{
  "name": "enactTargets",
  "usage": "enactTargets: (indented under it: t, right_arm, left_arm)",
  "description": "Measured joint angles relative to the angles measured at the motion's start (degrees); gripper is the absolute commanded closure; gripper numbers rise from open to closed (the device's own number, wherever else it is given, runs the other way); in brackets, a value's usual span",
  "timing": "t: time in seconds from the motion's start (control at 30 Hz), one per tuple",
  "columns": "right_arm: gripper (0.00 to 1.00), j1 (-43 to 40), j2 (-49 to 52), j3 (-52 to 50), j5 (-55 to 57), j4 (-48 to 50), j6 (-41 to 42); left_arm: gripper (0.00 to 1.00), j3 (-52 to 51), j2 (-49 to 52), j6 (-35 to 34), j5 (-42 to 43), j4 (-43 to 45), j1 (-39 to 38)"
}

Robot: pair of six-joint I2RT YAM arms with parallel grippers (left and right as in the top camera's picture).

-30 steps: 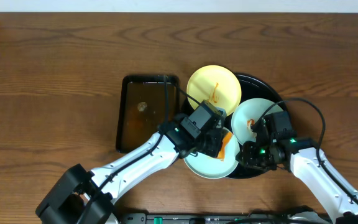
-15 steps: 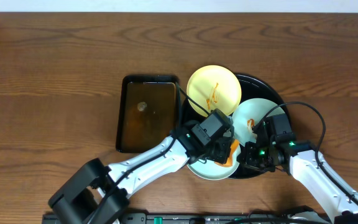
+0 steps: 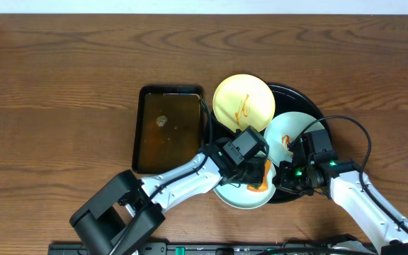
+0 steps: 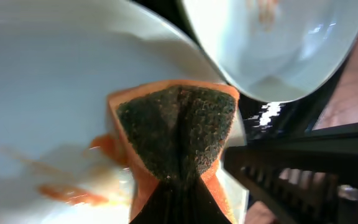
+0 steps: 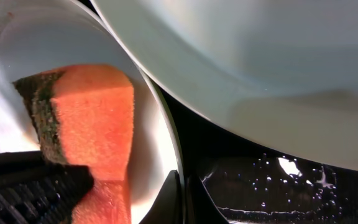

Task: Clean dirty plates on tray and stack at the side
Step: 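Scrub the lower pale green plate with the sponge in the left gripper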

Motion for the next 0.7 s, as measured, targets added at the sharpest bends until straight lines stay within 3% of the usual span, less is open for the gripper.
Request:
enactTargets:
  t: [0.3,0.7]
  right_arm:
    - [0.99,0.0,0.0,0.0,-0.04,0.0,0.0]
    - [0.99,0.0,0.0,-0.09,-0.48,0.04,0.0]
  left_arm:
    - [0.92,0.0,0.26,-1.16,5.03,0.61,-0.09]
    - [0.93,0.66,3.15,1.03,2.29,-1.42,0.68]
